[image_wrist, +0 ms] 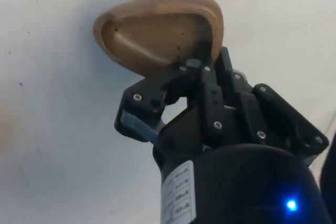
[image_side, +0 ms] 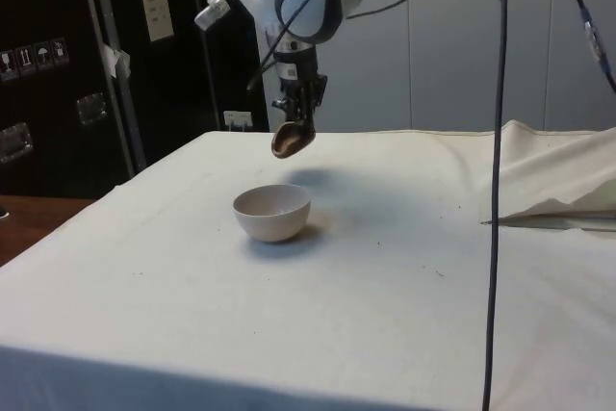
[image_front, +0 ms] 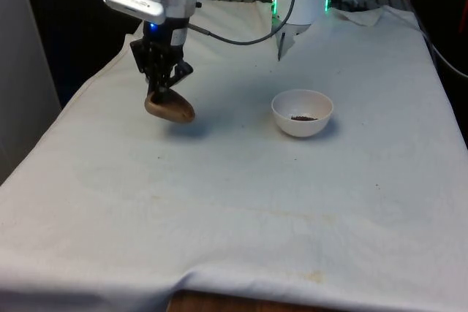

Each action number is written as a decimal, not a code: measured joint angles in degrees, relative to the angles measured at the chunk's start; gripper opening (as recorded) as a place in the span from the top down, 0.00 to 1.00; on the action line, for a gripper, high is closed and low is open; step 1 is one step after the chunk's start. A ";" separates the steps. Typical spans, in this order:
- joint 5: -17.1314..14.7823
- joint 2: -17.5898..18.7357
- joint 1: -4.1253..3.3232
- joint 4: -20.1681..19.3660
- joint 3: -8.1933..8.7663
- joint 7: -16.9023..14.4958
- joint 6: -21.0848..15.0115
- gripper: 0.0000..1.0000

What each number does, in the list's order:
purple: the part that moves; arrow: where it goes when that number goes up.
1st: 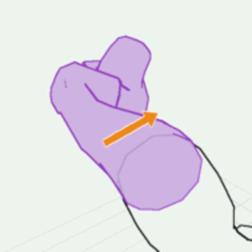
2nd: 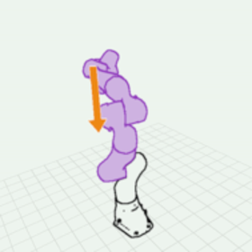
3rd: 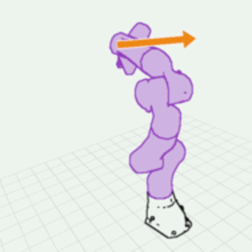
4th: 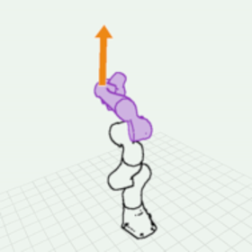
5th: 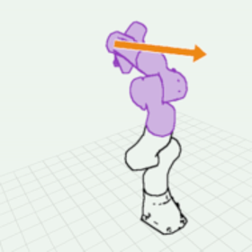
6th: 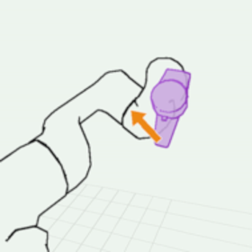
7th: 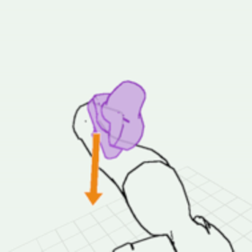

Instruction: Pour the coffee beans from the cup into the bowl.

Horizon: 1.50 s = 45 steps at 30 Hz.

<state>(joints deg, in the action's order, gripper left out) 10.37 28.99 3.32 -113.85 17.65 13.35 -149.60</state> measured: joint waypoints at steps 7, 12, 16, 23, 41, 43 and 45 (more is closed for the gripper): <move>-5.21 0.86 0.17 0.34 0.23 -4.30 -0.17 1.00; -8.37 1.55 0.17 0.52 0.23 -6.70 -0.17 1.00; -11.17 2.81 0.11 0.63 0.11 -8.48 -0.46 1.00; -14.73 4.30 0.06 0.92 0.00 -10.83 -1.15 1.00; -24.12 4.58 0.17 0.92 0.11 -17.93 -1.15 1.00; -25.44 4.64 0.17 0.92 0.23 -19.08 -1.15 0.99; -25.90 4.64 0.17 0.92 0.29 -19.42 -1.15 0.91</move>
<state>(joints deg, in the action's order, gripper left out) -15.53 33.63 3.50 -112.93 17.93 -6.07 -150.75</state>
